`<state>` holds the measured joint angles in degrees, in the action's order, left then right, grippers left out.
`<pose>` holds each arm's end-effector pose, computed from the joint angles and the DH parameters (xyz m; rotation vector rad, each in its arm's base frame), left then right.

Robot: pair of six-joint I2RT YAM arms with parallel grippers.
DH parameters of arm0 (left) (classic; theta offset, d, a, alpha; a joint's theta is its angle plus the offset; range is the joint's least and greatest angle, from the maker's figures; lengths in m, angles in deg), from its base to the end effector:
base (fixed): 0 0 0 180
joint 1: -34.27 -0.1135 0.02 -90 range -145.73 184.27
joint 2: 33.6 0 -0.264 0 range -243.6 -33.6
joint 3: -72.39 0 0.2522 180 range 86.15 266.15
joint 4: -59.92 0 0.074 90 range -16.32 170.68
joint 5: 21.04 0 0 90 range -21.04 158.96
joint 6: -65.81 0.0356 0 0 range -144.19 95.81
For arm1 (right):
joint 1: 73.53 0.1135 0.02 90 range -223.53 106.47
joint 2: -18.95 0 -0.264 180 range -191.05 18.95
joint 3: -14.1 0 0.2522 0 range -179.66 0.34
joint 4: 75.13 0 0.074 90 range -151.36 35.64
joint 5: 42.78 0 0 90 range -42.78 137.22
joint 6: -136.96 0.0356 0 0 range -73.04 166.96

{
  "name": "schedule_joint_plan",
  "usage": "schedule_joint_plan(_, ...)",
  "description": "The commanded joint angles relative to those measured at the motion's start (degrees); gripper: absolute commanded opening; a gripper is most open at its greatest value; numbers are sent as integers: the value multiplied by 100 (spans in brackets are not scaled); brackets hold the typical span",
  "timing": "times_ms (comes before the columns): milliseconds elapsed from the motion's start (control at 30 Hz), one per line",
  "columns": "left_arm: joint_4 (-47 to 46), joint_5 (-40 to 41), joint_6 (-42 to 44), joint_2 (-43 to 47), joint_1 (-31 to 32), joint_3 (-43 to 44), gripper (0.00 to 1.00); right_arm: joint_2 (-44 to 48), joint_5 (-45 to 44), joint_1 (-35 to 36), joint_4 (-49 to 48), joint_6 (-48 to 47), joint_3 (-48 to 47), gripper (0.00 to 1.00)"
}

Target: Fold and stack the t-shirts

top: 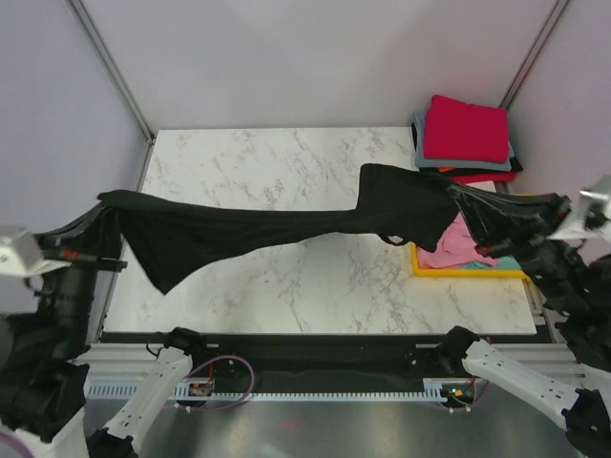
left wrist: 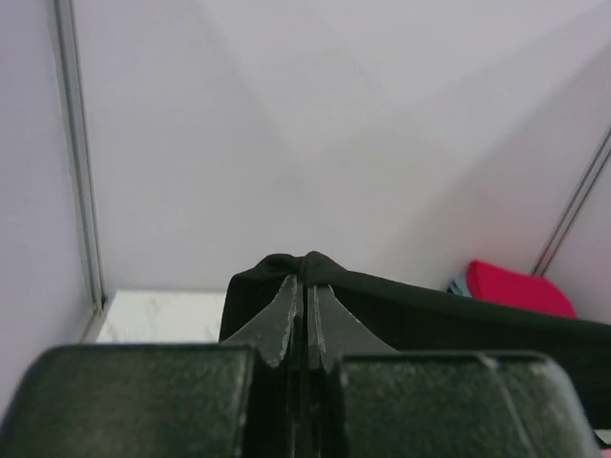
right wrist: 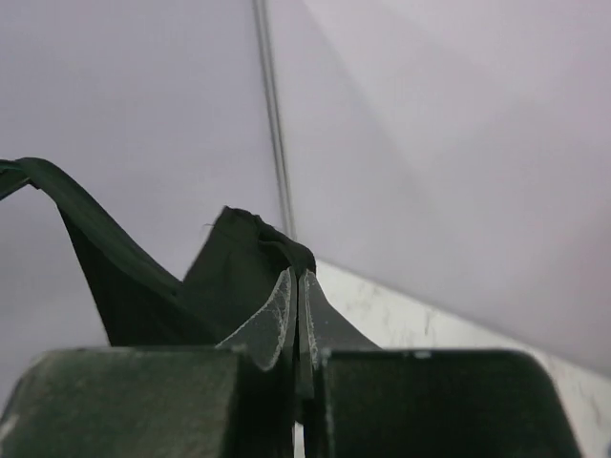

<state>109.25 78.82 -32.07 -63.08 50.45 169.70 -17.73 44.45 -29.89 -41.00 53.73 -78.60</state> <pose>-0.0091 0.0090 0.5116 -0.0588 1.2555 -0.2560 0.0380 0.0339 0.5212 -0.3447 1.1722 0.7426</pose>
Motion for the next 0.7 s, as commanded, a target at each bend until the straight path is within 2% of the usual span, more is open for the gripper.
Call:
schedule_joint_plan(0, -832, -204, 970, 135, -28, 511, 2, 223, 944, 22, -699, -632, -235, 0)
schedule_joint_plan(167, -850, -442, 1596, -102, -10, 952, 2, -215, 1164, 4, -577, -1071, -1140, 0)
schedule_joint_plan(300, -929, -206, 1973, -479, 156, 1076, 2, -1014, 552, 4, -524, -1554, -1956, 0)
schedule_joint_plan(433, -1130, 689, 2264, -1279, 359, 1023, 2, -2391, -239, 4, -489, -2003, -2739, 0)
schedule_joint_plan(567, -1614, 964, 2519, -1999, 359, 682, 2, -3527, -733, -13, -594, -2389, -3101, 0)
schedule_joint_plan(600, -1745, 1138, 2693, -2331, 359, 576, 2, -3764, -726, -231, -708, -2338, -3101, 0)
schedule_joint_plan(667, -2027, 1972, 2931, -2851, 342, 400, 3, -4538, -104, -670, -779, -1979, -3197, 0)
